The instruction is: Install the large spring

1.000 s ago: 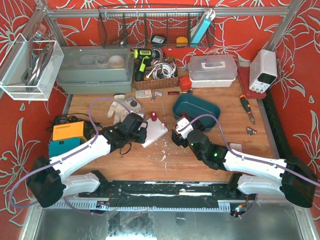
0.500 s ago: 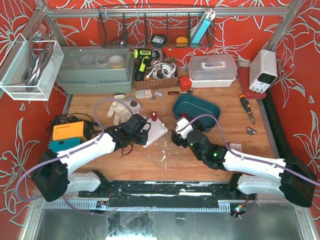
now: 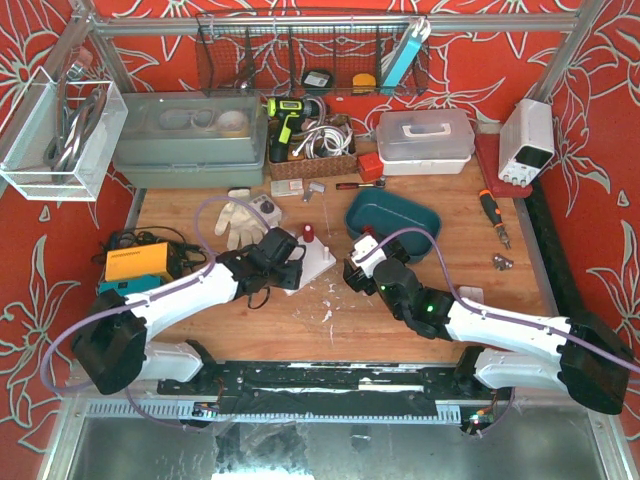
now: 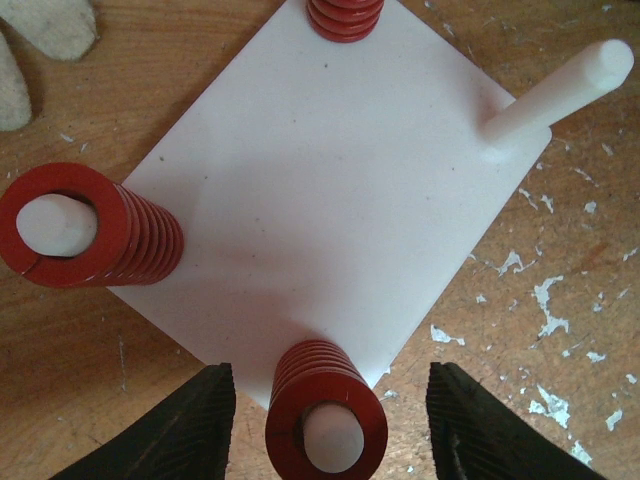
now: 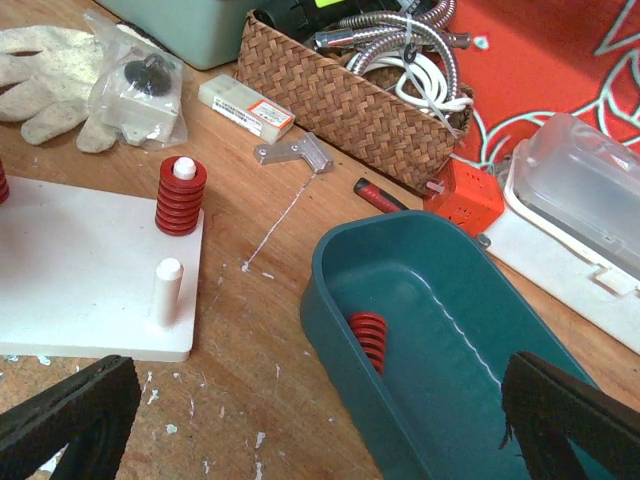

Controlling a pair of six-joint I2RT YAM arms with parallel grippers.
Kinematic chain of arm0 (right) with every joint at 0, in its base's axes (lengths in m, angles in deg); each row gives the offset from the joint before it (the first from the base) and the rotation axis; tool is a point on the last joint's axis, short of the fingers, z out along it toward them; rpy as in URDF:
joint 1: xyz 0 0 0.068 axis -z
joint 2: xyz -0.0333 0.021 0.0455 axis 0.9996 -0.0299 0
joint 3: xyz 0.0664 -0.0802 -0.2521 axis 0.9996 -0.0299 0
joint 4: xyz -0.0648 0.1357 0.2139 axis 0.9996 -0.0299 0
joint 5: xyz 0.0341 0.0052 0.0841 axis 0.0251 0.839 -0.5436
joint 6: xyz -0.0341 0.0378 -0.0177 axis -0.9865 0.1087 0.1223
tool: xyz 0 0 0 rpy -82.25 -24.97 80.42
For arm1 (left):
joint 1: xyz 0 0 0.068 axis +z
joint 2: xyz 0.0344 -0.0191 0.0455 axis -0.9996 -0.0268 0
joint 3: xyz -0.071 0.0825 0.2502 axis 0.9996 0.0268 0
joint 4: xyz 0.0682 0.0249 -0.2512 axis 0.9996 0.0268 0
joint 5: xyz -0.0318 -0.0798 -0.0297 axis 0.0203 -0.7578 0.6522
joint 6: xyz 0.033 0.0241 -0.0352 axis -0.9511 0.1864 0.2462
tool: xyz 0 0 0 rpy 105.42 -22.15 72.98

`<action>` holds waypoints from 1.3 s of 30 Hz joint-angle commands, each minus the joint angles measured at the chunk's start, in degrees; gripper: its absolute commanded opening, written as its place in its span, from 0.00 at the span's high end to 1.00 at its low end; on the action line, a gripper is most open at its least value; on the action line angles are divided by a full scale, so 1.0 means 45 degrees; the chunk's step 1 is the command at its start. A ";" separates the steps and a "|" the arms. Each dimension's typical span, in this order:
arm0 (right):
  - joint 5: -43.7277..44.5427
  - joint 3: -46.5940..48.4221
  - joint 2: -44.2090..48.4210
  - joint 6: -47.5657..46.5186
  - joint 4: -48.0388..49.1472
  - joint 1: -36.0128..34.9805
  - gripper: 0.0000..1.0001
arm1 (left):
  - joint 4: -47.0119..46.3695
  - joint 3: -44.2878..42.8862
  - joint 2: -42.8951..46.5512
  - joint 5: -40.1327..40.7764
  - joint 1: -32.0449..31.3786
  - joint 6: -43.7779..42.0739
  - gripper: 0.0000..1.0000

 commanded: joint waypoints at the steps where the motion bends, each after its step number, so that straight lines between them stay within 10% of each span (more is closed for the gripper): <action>1: 0.0189 0.0001 0.0180 0.0183 -0.0287 0.0107 0.01 | -0.0507 0.0060 0.0861 0.0232 -0.0082 0.0002 0.35; 8: 0.0004 0.0379 0.0291 0.0701 -0.1276 0.0857 0.01 | -0.3339 0.0303 0.2865 0.0174 -0.0082 -0.0950 0.18; 10: -0.0119 0.0731 0.0285 0.0884 -0.1810 0.1175 0.01 | -0.4451 0.0790 0.3418 0.0165 -0.0087 -0.1177 0.01; 19: -0.2932 0.3554 -0.1247 0.1943 -0.5662 0.4588 0.02 | -0.9640 0.4396 0.5189 -0.0589 -0.0094 -0.2304 0.00; 28: -0.5692 0.6042 -0.4135 0.1182 -0.8109 0.7426 0.47 | -1.0089 0.5146 0.5839 -0.0930 -0.0151 -0.2606 0.00; 39: -0.8334 0.6365 -0.3708 0.1902 -0.8832 0.8960 0.49 | -0.7650 0.4119 0.6135 -0.2733 -0.0160 -0.0809 0.00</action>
